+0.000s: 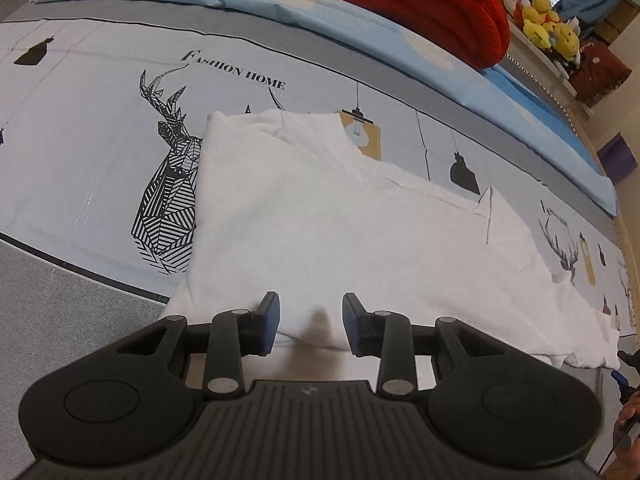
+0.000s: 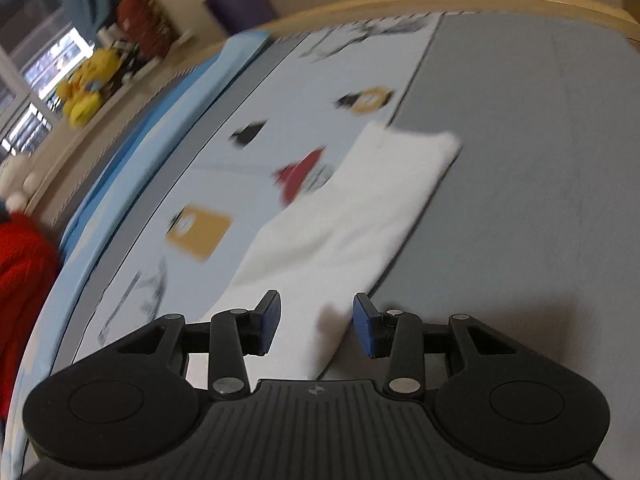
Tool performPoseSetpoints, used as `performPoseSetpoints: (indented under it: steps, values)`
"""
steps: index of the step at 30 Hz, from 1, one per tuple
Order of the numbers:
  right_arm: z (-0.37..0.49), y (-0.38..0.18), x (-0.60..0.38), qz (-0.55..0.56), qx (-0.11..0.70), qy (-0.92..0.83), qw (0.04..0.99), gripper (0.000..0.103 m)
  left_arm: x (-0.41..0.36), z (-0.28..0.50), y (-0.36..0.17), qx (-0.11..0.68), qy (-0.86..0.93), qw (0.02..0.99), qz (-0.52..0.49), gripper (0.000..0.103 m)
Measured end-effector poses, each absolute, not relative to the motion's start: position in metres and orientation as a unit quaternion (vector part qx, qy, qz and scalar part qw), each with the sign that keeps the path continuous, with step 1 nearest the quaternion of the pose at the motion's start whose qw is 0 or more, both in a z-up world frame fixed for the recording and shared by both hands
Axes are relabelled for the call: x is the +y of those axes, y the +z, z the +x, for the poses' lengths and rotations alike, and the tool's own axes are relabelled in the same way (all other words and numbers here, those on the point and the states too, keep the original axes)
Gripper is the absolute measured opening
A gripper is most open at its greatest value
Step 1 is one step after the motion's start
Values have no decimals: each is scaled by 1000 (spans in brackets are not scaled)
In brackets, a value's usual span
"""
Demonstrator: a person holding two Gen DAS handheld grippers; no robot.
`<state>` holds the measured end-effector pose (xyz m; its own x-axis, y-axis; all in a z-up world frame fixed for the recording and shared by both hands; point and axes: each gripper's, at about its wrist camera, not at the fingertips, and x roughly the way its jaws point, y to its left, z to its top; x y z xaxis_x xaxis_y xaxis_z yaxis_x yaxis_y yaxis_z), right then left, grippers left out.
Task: Fold small clothes
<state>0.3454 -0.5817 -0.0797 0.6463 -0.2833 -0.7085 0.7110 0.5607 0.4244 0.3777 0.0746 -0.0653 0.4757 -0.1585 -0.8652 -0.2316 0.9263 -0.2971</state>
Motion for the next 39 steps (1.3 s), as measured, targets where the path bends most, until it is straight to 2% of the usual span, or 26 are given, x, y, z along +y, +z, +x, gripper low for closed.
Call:
performPoseSetpoints:
  steps: [7, 12, 14, 15, 19, 22, 26, 30, 32, 34, 36, 39]
  values:
    - [340, -120, -627, 419, 278, -323, 802, 42, 74, 378, -67, 514, 14, 837, -189, 38]
    - [345, -125, -631, 428, 247, -321, 808, 39, 77, 379, -67, 514, 12, 837, -189, 38]
    - [349, -125, -629, 421, 246, -323, 811, 7, 81, 378, -66, 512, 13, 837, -191, 38]
    - [352, -124, -626, 403, 251, -329, 816, 3, 83, 378, -65, 511, 15, 837, -193, 38]
    - [365, -93, -590, 278, 242, -382, 848, 3, 94, 376, -59, 503, 22, 839, -207, 38]
    - [380, -46, -536, 166, 212, -378, 886, 3, 107, 376, -51, 494, 27, 839, -224, 38]
    - [382, 12, -410, 52, 158, -260, 951, 3, 127, 373, -39, 478, 39, 841, -250, 38]
    - [358, 45, -268, 47, 159, -72, 983, 3, 143, 369, -33, 469, 48, 840, -270, 38]
    - [345, 43, -216, 68, 198, 41, 977, 4, 148, 367, -31, 468, 48, 839, -274, 38]
    - [342, 26, -174, 99, 300, 144, 938, 10, 152, 365, -31, 468, 48, 837, -278, 38]
    - [332, 5, -149, 122, 364, 170, 908, 15, 155, 363, -30, 468, 49, 836, -281, 38]
    - [322, -19, -141, 136, 399, 150, 894, 21, 156, 363, -32, 467, 51, 837, -280, 38]
